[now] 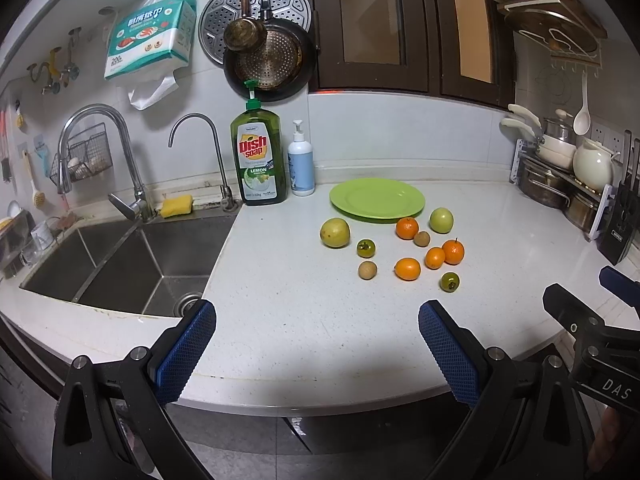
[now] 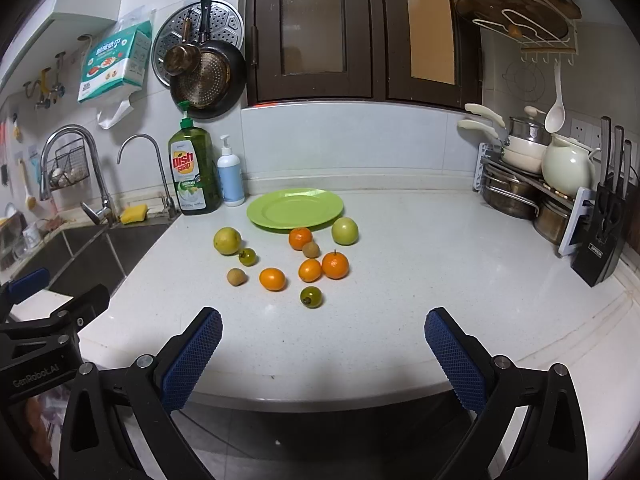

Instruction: Organize fruits

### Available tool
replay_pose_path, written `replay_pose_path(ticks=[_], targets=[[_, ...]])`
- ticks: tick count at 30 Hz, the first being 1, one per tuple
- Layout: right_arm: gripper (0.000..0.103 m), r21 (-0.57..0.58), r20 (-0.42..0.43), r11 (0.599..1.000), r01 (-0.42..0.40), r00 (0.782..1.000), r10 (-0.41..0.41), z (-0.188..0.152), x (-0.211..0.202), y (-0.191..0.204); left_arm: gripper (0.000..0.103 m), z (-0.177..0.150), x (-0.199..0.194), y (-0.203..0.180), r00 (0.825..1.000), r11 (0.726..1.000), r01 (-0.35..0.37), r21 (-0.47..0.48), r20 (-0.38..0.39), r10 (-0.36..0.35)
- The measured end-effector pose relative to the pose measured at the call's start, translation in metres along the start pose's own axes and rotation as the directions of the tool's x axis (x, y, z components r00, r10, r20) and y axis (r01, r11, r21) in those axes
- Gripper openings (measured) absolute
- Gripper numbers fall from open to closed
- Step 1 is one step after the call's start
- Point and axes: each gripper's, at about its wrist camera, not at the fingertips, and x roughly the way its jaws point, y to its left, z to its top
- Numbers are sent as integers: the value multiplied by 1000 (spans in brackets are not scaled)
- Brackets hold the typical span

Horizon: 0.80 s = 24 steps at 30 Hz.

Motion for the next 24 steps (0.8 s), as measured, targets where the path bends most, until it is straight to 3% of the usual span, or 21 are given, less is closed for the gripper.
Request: replay_pose_path(ticks=[24], targets=[[103,-3,-6,1000,12,1000,-12,2,6,2,103,2,6,7,1000,1000,25,5,3,-25]])
